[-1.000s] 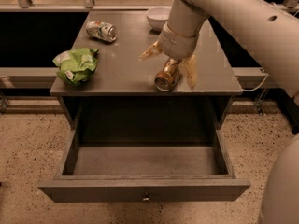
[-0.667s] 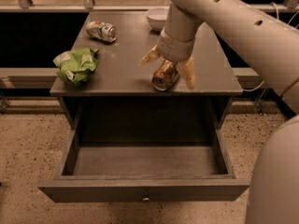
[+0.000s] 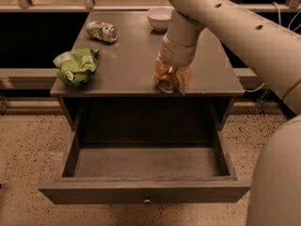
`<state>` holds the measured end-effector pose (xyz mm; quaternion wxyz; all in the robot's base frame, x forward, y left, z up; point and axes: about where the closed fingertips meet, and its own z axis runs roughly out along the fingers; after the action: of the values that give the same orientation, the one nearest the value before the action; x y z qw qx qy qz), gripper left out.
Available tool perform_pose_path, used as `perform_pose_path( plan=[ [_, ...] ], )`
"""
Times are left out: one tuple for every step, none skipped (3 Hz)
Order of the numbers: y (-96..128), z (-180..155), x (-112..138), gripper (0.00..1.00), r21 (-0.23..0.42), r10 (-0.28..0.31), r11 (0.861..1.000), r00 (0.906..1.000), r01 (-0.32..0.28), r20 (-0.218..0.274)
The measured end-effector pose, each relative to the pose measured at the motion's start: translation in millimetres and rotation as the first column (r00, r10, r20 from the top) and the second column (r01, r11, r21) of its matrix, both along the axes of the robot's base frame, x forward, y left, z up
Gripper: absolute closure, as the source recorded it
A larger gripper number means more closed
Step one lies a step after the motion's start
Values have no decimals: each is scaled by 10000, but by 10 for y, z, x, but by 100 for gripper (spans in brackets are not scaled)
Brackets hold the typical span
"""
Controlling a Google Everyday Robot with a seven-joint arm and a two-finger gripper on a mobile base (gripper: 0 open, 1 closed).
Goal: Place orange can into top drawer
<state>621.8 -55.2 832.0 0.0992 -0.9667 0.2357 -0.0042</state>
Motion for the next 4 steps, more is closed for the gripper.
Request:
perform_pose_path(
  plan=[
    [-94,87,-69,64,968,-222,9949,9973,290,-703],
    [-77,476,-187,88,1909,-997,9751,9921,1127,-765],
    [-183,1397,-679,100,2467,-2807,9321,9594,2654,286],
    [-593,1654,-1010,100,3170,-4823,8077,8663,4972,-1300]
  ],
)
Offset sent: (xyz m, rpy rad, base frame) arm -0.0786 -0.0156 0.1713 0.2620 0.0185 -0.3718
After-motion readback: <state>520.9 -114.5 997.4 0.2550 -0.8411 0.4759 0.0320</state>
